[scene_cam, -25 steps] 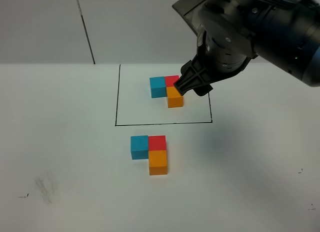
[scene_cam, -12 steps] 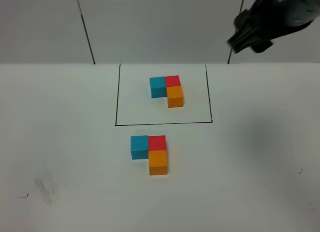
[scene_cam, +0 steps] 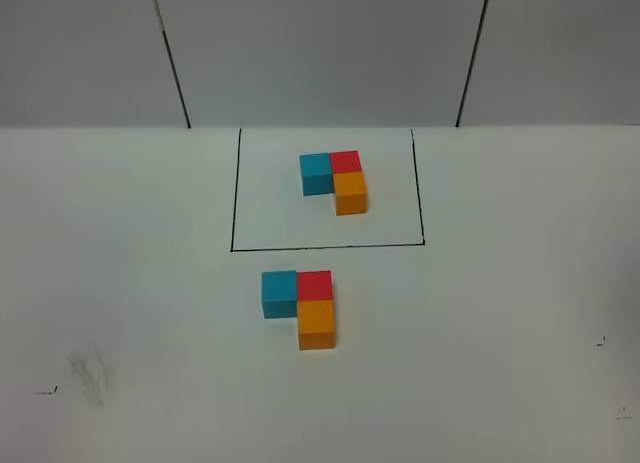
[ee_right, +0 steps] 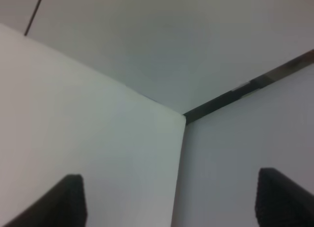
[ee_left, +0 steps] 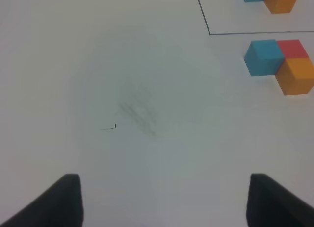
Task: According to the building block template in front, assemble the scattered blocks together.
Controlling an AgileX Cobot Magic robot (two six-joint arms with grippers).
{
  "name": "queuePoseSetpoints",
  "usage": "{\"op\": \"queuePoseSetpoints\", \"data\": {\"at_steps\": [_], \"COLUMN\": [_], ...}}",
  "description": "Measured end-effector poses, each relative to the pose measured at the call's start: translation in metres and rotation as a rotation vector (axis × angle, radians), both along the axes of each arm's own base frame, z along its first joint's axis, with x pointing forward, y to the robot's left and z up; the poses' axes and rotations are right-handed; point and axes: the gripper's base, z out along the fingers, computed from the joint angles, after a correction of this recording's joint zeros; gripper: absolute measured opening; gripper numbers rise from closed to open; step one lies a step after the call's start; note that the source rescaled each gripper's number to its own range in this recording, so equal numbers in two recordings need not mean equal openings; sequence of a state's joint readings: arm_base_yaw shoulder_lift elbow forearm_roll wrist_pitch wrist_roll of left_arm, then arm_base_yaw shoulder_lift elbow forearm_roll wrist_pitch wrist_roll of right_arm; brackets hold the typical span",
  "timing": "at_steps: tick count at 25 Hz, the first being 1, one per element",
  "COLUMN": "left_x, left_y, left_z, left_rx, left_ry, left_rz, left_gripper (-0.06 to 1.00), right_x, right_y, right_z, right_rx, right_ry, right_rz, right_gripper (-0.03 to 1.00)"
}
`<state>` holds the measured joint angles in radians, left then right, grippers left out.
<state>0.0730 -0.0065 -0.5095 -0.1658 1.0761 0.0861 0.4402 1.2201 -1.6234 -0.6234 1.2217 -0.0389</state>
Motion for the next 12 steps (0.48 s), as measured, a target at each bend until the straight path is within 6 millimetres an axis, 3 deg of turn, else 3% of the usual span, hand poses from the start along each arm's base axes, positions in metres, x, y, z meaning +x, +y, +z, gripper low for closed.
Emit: {"op": "queuePoseSetpoints", "data": {"at_steps": [7, 12], "left_x": [0.000, 0.000], "left_y": [0.000, 0.000], "left_z": [0.000, 0.000], "left_rx": [0.000, 0.000], "left_ry": [0.000, 0.000], "left_rz": [0.000, 0.000], "left_gripper": [1.00, 1.00], "right_x": [-0.069, -0.113], "right_y": [-0.027, -0.035], "right_z": [0.001, -0.018], "right_rx": [0.092, 0.202], "right_ry": [-0.063, -0.043], "right_rz": [0.045, 0.142], "right_gripper": [0.48, 0.48]}}
